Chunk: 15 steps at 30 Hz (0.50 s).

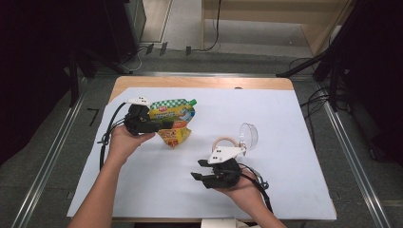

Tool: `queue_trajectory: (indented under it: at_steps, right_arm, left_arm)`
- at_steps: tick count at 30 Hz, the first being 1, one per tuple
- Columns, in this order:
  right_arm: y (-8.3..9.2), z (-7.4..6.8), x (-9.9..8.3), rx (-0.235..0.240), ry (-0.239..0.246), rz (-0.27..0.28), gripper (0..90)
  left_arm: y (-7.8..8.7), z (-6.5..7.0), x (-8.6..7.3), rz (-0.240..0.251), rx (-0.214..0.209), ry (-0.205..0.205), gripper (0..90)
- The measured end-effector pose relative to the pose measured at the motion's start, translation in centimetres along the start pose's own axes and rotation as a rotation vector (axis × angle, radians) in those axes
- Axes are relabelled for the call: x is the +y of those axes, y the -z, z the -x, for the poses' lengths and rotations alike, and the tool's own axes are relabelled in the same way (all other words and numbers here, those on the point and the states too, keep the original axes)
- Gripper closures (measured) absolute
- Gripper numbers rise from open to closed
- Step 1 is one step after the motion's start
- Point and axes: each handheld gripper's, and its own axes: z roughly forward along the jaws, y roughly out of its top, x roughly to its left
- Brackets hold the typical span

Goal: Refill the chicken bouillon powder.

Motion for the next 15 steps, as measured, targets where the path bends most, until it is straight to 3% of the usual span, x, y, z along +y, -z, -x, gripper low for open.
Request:
queue_trajectory:
  at_steps: [2,4,9,10,11,15]
  right_arm:
    - [-0.6,0.0,0.4,0.002,-0.022,0.009,51.7]
    - [-1.0,-0.2,0.5,0.016,-0.053,0.015,51.8]
    - [-1.6,-0.4,0.2,0.011,-0.041,-0.002,52.2]
    - [-1.7,-0.3,-0.1,0.006,-0.041,-0.002,52.2]
    - [-1.7,-0.2,-0.2,0.004,-0.042,-0.003,52.3]
    - [-1.6,-0.1,-0.5,0.0,-0.049,0.007,53.0]
  left_arm:
    - [0.1,0.3,0.0,-0.003,0.011,-0.036,77.5]
    - [0.2,0.3,-0.1,-0.004,0.007,-0.023,79.6]
    - [0.4,0.5,0.1,-0.004,0.023,0.003,89.0]
    - [0.4,0.6,0.2,-0.015,0.029,0.041,89.3]
    - [0.4,0.6,0.3,-0.015,0.028,0.049,89.3]
    - [0.5,1.0,0.5,-0.005,0.03,0.044,89.3]
